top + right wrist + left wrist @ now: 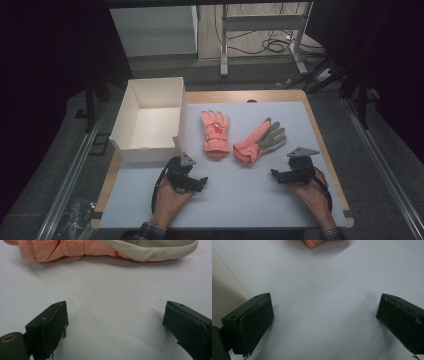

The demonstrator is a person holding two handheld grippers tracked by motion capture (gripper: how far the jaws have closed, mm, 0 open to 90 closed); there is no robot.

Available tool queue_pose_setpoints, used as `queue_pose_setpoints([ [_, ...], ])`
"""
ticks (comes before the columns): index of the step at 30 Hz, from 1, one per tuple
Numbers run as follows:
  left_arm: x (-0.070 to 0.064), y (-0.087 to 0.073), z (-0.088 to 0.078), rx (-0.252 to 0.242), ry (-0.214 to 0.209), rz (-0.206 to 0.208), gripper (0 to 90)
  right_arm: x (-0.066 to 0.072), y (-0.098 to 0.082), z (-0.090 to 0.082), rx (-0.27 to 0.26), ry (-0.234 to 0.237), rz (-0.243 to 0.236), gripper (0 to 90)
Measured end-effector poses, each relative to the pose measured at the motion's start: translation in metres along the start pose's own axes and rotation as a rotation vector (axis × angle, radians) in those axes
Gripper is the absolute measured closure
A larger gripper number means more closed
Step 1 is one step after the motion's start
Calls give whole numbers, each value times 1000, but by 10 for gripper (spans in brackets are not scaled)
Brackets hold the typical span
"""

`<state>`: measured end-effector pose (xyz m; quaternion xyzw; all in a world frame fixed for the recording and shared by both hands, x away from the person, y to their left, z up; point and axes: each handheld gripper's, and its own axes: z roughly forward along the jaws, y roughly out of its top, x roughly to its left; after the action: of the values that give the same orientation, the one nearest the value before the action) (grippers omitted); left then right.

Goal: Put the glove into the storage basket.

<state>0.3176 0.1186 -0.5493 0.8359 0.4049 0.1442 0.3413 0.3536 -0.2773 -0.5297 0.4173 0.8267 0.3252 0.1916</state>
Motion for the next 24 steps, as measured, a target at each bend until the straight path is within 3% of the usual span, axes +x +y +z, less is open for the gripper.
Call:
queue_pose_setpoints([
  [2, 0, 0, 0, 0, 0, 0, 11, 0, 0, 0, 1, -4, 3, 77],
  [6, 0, 0, 0, 0, 0, 1, 11, 0, 2, -4, -19, 15, 14, 179],
  [19, 0, 0, 0, 0, 0, 0, 11, 0, 19, -3, -56, 41, -2, 277],
  [24, 0, 0, 0, 0, 0, 0, 11, -4, 29, -4, -62, 67, 20, 283],
])
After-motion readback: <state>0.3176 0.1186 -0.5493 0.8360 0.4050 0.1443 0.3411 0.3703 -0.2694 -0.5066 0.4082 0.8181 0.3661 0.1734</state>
